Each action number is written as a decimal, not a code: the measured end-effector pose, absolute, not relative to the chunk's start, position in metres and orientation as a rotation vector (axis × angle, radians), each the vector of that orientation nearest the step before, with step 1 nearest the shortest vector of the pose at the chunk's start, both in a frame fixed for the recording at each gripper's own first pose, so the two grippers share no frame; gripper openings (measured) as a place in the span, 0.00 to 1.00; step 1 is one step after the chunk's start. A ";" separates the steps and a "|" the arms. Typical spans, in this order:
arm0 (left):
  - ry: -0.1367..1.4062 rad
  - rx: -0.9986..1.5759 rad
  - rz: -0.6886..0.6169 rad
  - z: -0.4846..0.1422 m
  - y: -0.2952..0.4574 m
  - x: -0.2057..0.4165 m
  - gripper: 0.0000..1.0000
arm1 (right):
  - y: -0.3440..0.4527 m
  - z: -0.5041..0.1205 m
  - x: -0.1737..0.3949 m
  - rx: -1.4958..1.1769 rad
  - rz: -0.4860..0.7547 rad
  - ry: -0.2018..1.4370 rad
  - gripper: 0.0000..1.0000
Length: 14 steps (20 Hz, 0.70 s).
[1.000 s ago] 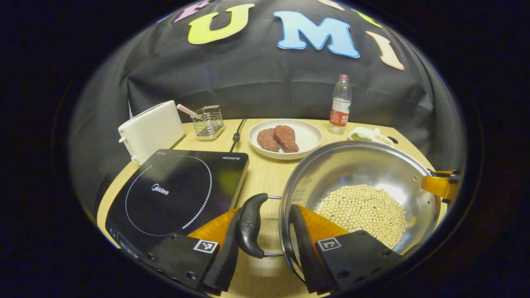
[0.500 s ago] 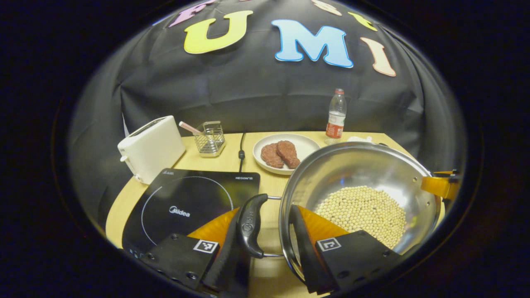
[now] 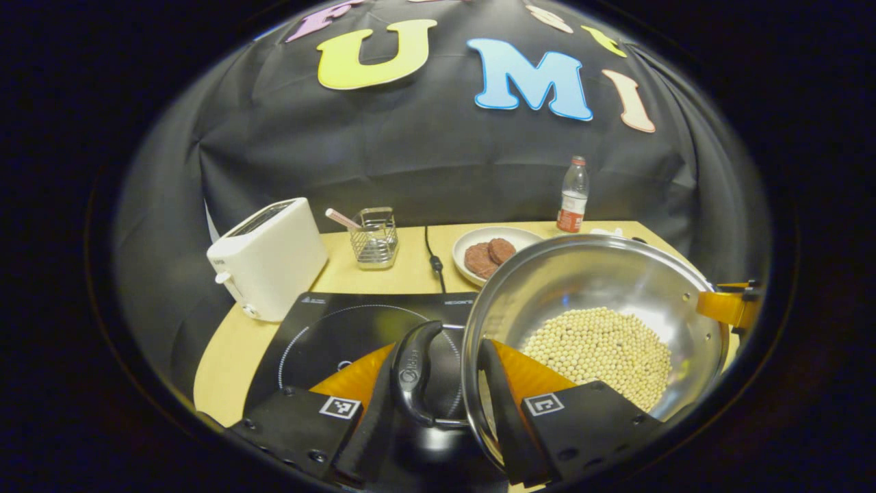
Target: First push the handle of the pot to place it horizontally, then grasp the pot with both hands and set it on the induction cooktop.
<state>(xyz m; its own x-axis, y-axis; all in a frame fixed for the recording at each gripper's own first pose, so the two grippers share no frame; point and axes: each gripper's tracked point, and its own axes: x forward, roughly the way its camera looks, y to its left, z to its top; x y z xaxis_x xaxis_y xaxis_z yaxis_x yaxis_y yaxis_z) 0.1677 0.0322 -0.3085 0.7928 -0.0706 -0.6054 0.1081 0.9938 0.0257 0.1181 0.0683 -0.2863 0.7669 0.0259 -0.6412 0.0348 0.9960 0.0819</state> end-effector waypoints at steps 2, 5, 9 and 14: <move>0.642 0.062 -0.099 -0.308 0.052 0.170 0.76 | 0.087 -0.283 0.117 0.094 -0.007 0.694 0.49; 0.637 0.066 -0.100 -0.309 0.082 0.172 0.76 | 0.115 -0.281 0.117 0.098 -0.007 0.692 0.49; 0.639 0.074 -0.098 -0.312 0.121 0.177 0.76 | 0.151 -0.283 0.117 0.104 -0.006 0.703 0.49; 0.648 0.079 -0.094 -0.318 0.159 0.182 0.72 | 0.190 -0.284 0.118 0.109 -0.004 0.710 0.49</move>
<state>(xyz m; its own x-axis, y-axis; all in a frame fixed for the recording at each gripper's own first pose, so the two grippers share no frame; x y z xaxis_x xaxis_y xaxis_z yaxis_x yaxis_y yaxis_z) 0.1818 0.1591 -0.3175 0.7935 -0.0627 -0.6054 0.1120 0.9927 0.0440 0.1180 0.1904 -0.2843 0.7584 0.0335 -0.6509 0.0405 0.9943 0.0983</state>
